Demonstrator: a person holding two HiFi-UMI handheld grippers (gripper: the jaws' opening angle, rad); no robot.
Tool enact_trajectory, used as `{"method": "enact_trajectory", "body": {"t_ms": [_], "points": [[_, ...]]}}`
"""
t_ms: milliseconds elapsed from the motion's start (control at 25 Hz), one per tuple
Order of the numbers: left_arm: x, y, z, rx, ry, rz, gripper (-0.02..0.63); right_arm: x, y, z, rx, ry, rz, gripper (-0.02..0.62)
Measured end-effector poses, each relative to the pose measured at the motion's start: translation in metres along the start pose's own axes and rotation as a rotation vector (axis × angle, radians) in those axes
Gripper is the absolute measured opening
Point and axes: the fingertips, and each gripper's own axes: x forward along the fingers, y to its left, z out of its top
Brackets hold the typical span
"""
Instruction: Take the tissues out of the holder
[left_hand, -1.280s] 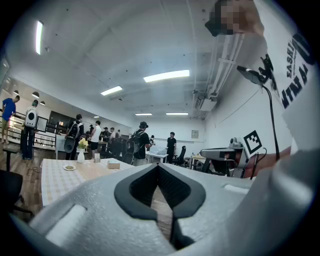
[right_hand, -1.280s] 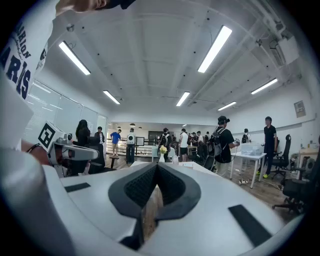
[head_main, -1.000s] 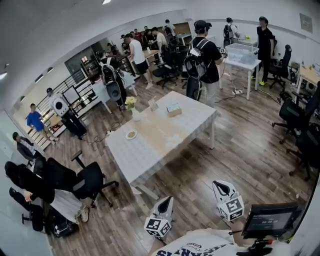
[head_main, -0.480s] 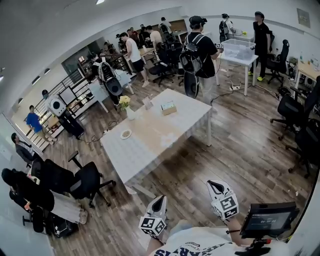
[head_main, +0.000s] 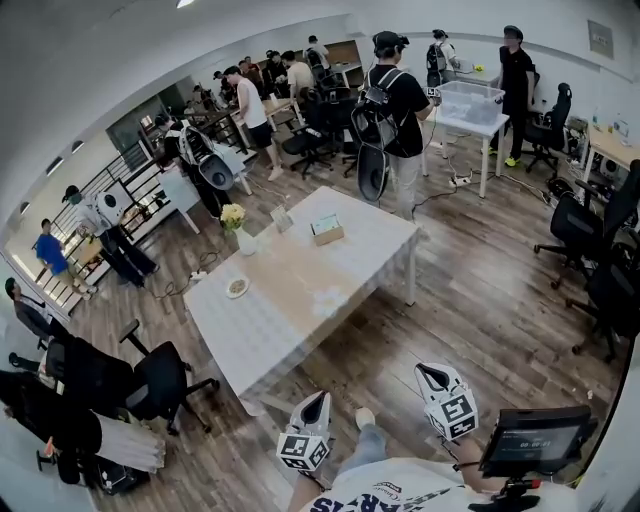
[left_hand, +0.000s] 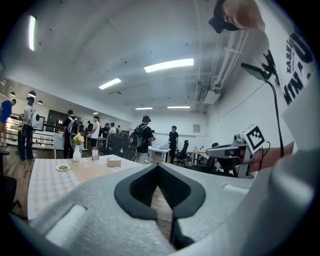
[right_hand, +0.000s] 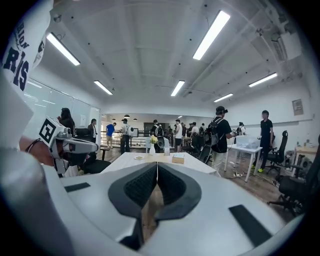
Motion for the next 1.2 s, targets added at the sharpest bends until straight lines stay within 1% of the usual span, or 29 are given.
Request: {"method": "enact_trajectory", "body": {"t_ms": [80, 200, 320, 480, 720, 840, 960, 1080, 1200], "points": [[0.025, 0.023, 0.006, 0.019, -0.016, -0.009, 0.003, 0.029, -0.008, 0.002, 0.001, -0.001, -0.01, 0.009], [0.057, 0.056, 0.021, 0.05, -0.027, -0.021, 0.003, 0.074, -0.016, 0.018, -0.015, 0.0, -0.011, 0.009], [0.086, 0.091, 0.037, 0.043, -0.024, -0.034, 0.003, 0.118, -0.026, 0.04, -0.019, 0.0, -0.021, 0.009], [0.116, 0.137, 0.048, 0.04, -0.01, -0.061, 0.003, 0.173, -0.035, 0.061, 0.001, -0.002, -0.048, 0.009], [0.161, 0.198, 0.054, 0.068, -0.031, -0.109, 0.003, 0.252, -0.044, 0.062, -0.007, 0.011, -0.083, 0.009], [0.171, 0.217, 0.052, 0.057, -0.039, -0.112, 0.003, 0.271, -0.047, 0.066, -0.016, 0.008, -0.1, 0.009], [0.172, 0.229, 0.055, 0.036, -0.038, -0.108, 0.003, 0.278, -0.047, 0.075, -0.022, 0.02, -0.109, 0.009], [0.17, 0.239, 0.041, 0.002, -0.041, -0.107, 0.003, 0.28, -0.044, 0.064, -0.025, 0.045, -0.122, 0.009], [0.173, 0.25, 0.03, -0.008, -0.047, -0.112, 0.003, 0.291, -0.043, 0.054, -0.027, 0.055, -0.134, 0.009]]}}
